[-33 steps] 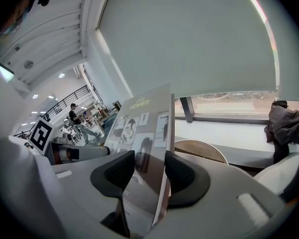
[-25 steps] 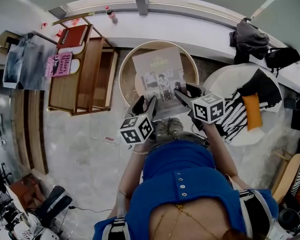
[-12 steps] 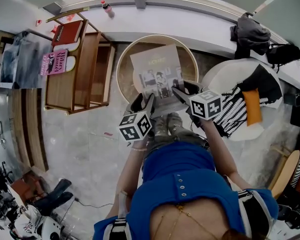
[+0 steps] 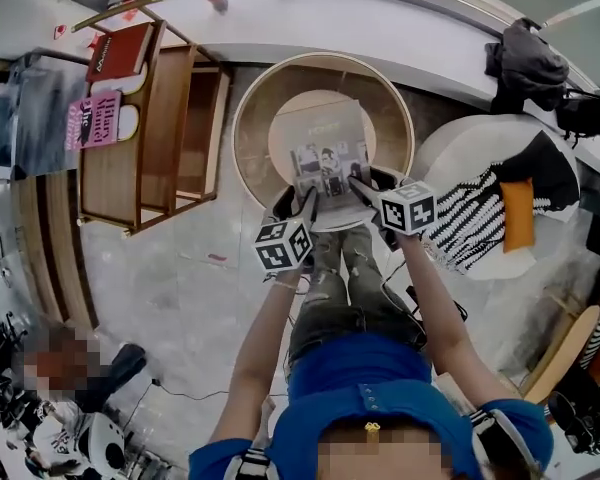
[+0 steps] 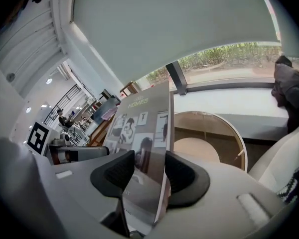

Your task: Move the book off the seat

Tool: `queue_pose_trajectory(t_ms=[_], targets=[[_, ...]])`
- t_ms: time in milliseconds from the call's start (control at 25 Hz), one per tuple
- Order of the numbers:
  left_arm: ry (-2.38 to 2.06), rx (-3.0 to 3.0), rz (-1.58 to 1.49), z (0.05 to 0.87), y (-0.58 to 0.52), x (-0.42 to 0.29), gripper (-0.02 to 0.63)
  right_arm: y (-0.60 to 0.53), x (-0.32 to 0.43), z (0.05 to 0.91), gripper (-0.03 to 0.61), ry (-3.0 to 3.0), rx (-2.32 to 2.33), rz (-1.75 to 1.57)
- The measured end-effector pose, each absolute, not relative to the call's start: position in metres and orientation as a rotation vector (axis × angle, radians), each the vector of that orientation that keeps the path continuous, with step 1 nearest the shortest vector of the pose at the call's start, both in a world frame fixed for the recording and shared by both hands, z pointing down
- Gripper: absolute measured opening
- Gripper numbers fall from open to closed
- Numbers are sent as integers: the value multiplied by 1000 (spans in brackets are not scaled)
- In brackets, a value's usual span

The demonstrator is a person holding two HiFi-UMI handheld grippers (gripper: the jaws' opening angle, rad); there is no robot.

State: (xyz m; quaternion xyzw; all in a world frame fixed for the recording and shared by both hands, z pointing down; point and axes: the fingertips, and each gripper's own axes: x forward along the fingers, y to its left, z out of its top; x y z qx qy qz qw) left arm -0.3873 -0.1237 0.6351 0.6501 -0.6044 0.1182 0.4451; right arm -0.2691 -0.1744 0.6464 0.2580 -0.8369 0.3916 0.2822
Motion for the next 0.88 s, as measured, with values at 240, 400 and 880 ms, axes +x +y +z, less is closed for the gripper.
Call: queue_pose_trajectory(t_ms=[240,400,880], targets=[[-1445,1581,352,743,-139,-395,207,-184,-274,756,192,-2148,701,1143],[-1403,1532,390,812,-141,-394,206,-186,-273,824,192,-2088,697,1153],[-1302,1409,485,912,-129,-386,195,-173,-266,919,190,-1958,690,1194]])
